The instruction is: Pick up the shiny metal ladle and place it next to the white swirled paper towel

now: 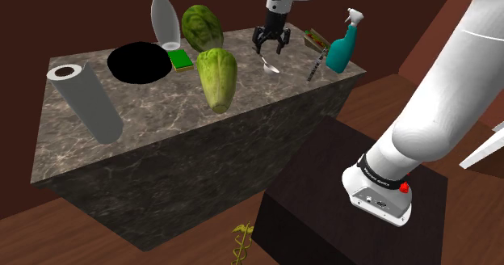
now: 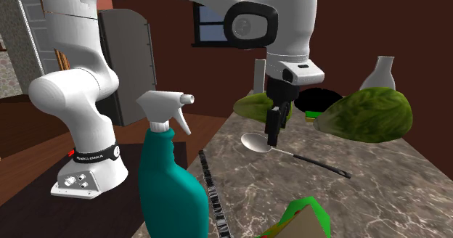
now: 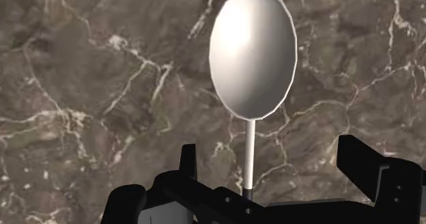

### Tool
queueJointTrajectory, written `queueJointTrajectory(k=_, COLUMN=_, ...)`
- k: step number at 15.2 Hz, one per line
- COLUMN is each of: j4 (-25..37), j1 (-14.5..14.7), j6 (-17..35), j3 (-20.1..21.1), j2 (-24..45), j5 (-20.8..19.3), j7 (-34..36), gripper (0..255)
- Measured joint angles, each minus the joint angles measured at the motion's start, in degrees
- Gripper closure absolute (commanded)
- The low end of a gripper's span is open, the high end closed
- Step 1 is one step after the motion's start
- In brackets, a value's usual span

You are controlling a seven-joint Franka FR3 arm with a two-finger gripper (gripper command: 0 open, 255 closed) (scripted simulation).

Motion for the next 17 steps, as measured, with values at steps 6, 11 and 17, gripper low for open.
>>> queueJointTrajectory(k=6, j4=2.4, j1=-0.6, j6=3.2, j3=-0.3, j2=4.9, j5=1.6, j7=0.6, gripper=0)
queueJointTrajectory(k=11, j4=1.2, j1=-0.5, j6=6.1, j3=0.0, j2=6.7, j5=2.3, j7=0.3, gripper=0)
queueJointTrajectory(k=17, j4=1.1, j1=-0.5, j6=6.4, j3=0.0, j2=6.8, j5=2.3, j7=0.2, gripper=255)
